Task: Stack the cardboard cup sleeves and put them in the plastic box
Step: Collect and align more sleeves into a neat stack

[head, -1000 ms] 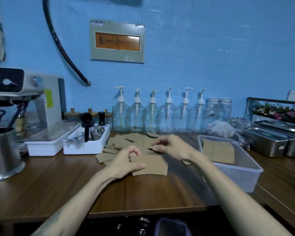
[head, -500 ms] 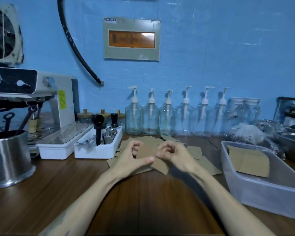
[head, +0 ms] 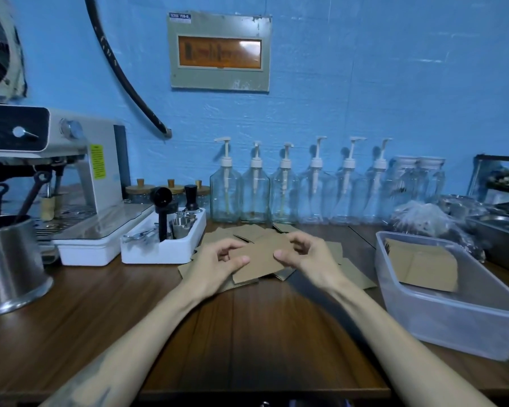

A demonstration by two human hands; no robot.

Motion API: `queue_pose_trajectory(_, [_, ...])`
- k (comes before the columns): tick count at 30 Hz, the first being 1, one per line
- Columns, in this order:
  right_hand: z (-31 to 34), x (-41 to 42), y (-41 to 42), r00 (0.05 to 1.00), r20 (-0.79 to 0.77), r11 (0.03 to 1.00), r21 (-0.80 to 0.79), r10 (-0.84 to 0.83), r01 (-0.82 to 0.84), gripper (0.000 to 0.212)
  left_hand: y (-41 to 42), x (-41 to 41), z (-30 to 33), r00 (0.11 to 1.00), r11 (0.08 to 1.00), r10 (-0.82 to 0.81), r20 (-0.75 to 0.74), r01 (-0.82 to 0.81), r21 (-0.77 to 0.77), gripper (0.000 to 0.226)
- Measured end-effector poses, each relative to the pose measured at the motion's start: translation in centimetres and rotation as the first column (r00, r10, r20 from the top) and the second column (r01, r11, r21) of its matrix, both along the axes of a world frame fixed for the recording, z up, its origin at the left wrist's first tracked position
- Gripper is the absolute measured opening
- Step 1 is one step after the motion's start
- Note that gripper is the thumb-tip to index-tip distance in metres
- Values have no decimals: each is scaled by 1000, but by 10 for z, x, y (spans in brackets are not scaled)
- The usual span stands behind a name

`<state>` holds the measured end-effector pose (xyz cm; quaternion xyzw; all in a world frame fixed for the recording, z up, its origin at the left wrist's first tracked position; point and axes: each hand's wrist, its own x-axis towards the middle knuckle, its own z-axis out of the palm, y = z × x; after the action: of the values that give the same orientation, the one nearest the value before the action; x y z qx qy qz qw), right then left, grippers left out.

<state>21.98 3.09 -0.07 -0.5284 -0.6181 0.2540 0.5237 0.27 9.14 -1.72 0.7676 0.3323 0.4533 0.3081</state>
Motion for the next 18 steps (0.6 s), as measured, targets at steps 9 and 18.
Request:
queue_pose_trajectory(9, [-14, 2, -4, 984, 160, 985, -167, 74, -47, 12, -2, -5, -5, 990, 997, 22, -138, -12, 77, 31])
queue_pose_trajectory(18, [-9, 15, 1, 979, 73, 979, -56, -193, 197, 16, 19, -69, -13, 908, 946, 309, -281, -263, 190, 12])
